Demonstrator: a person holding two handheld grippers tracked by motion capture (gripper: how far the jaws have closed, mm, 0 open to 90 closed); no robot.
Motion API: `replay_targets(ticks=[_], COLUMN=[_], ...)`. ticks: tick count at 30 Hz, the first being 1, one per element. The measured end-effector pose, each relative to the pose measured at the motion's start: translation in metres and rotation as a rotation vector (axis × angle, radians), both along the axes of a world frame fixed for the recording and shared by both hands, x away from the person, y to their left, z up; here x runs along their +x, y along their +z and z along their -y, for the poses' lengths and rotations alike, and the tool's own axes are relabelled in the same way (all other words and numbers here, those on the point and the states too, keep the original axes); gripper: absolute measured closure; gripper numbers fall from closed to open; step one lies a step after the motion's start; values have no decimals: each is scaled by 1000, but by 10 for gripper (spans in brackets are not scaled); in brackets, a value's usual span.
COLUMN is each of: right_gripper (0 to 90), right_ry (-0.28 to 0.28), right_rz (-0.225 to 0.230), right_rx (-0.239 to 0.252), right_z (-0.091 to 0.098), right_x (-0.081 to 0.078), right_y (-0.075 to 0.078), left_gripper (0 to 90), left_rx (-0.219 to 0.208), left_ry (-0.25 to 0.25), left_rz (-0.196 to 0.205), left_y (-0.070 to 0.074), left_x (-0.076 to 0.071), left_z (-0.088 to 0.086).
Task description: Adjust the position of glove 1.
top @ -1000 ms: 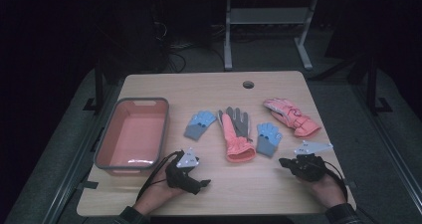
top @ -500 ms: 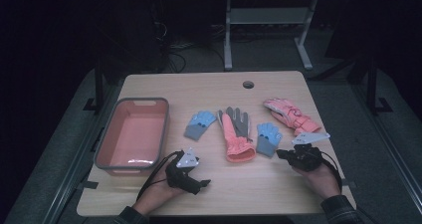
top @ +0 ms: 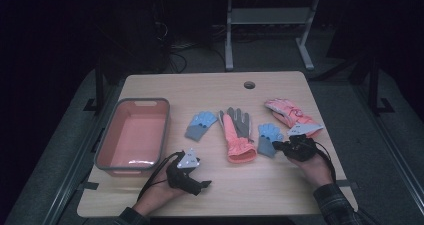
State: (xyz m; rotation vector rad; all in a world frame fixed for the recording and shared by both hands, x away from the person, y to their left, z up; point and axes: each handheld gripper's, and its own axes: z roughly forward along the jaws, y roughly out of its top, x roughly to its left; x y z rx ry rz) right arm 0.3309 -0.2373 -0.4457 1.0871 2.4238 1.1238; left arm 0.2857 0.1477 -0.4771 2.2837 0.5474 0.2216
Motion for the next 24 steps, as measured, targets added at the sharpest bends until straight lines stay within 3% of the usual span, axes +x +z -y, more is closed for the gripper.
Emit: replay_targets(ticks=[15, 24], right_gripper=[899, 900], right_ry=[-6, -3], right_rz=[2, -33], right_rx=[-12, -44], right_z=[-4, -6], right_x=[19, 28], right_y=[-5, -16], left_gripper=[124, 124], left_rx=[0, 0], left_ry=[0, 0], left_rz=[0, 0], left_y=[0, 0], left_x=[0, 0], left_z=[0, 0])
